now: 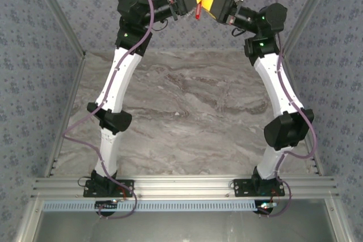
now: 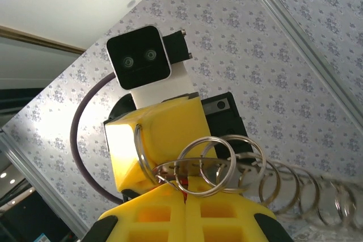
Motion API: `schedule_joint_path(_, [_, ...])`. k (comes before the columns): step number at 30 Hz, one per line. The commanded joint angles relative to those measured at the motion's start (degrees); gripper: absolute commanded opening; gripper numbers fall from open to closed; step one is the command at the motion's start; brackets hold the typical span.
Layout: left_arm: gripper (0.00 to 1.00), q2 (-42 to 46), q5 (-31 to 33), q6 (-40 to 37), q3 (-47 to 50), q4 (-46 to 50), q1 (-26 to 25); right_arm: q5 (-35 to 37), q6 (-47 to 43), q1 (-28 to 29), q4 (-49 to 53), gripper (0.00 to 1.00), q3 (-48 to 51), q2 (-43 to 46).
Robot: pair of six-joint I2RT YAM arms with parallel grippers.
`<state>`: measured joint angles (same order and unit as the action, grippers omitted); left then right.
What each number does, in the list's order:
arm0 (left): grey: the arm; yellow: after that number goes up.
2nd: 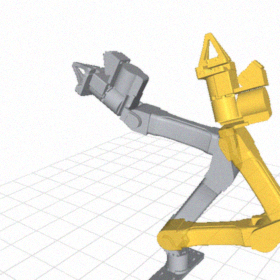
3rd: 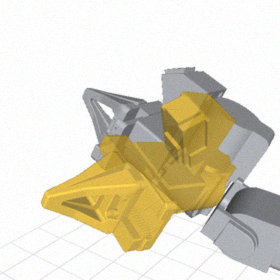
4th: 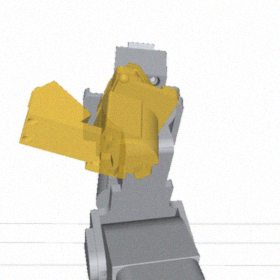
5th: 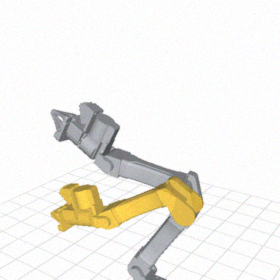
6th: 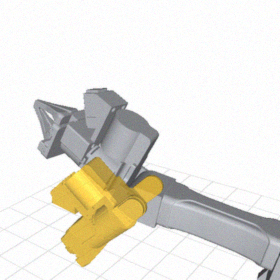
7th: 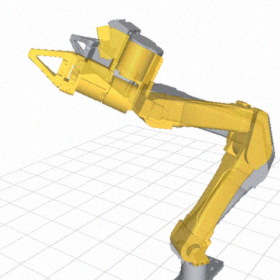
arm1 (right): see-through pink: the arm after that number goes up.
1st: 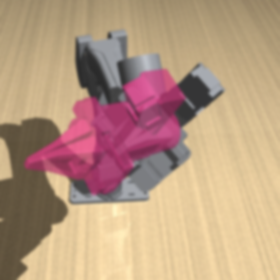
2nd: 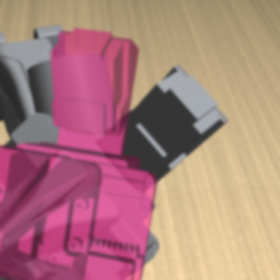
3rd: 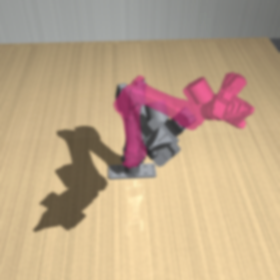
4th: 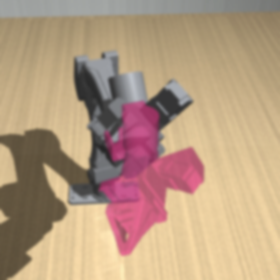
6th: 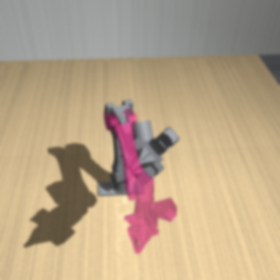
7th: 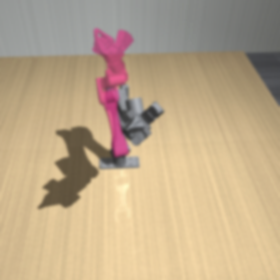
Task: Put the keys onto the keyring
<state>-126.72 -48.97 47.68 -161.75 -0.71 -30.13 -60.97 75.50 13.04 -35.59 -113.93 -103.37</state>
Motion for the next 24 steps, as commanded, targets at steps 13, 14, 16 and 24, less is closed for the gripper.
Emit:
schedule_joint_path(13, [0.0,-1.23,-0.71,4.9,-1.2,-3.27,-3.53,4.0,1.61,-1.94,0.61,0.0,8.37,3.88])
schedule_joint_path(14, [0.0,-1.28,-0.07,5.57,-1.2,-3.61,-3.59,4.19,1.54,-2.15,0.66,0.02,8.69,4.29])
schedule_joint_path(16, [0.0,-1.35,1.07,7.31,-1.2,-4.77,-3.45,4.12,0.76,-2.51,1.87,0.18,9.1,5.04])
schedule_joint_path(24, [0.0,-2.19,5.65,13.99,-1.22,-8.58,-2.24,4.07,-0.99,-4.93,3.4,0.35,16.64,10.32])
